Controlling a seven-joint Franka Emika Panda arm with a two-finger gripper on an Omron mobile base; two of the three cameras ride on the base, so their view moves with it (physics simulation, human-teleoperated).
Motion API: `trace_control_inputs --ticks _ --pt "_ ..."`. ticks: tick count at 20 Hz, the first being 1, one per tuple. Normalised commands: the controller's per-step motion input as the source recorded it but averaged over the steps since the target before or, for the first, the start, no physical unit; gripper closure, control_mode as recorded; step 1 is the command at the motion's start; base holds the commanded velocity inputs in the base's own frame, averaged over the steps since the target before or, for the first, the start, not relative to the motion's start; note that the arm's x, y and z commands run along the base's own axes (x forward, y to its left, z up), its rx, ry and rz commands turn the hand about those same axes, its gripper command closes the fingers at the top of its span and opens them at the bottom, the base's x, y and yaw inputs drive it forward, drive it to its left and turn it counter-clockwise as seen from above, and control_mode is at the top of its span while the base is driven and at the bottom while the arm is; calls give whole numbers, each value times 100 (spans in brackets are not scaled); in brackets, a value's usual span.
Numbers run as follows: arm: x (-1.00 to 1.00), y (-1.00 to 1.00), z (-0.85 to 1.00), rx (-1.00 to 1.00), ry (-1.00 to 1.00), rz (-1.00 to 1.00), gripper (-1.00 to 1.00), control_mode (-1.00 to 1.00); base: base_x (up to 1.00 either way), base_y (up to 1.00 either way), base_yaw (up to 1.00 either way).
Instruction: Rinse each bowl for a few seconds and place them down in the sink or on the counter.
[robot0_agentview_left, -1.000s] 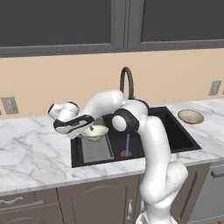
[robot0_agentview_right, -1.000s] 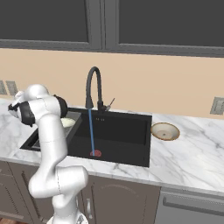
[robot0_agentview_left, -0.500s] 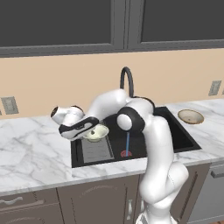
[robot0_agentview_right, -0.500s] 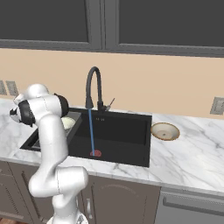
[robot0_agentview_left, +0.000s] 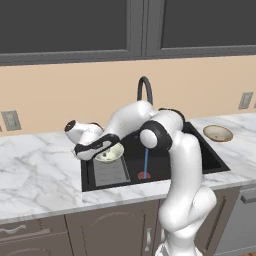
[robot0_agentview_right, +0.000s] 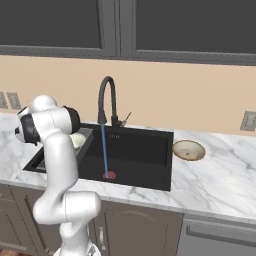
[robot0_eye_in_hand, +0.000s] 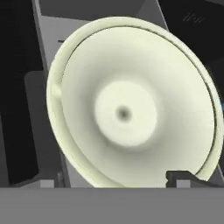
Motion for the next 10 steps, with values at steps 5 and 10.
trace_control_inputs --ticks 5,10 --pt "0 52 0 17 -5 4 -100 -100 0 0 0" --pt "0 54 4 13 -6 5 -100 -100 0 0 0"
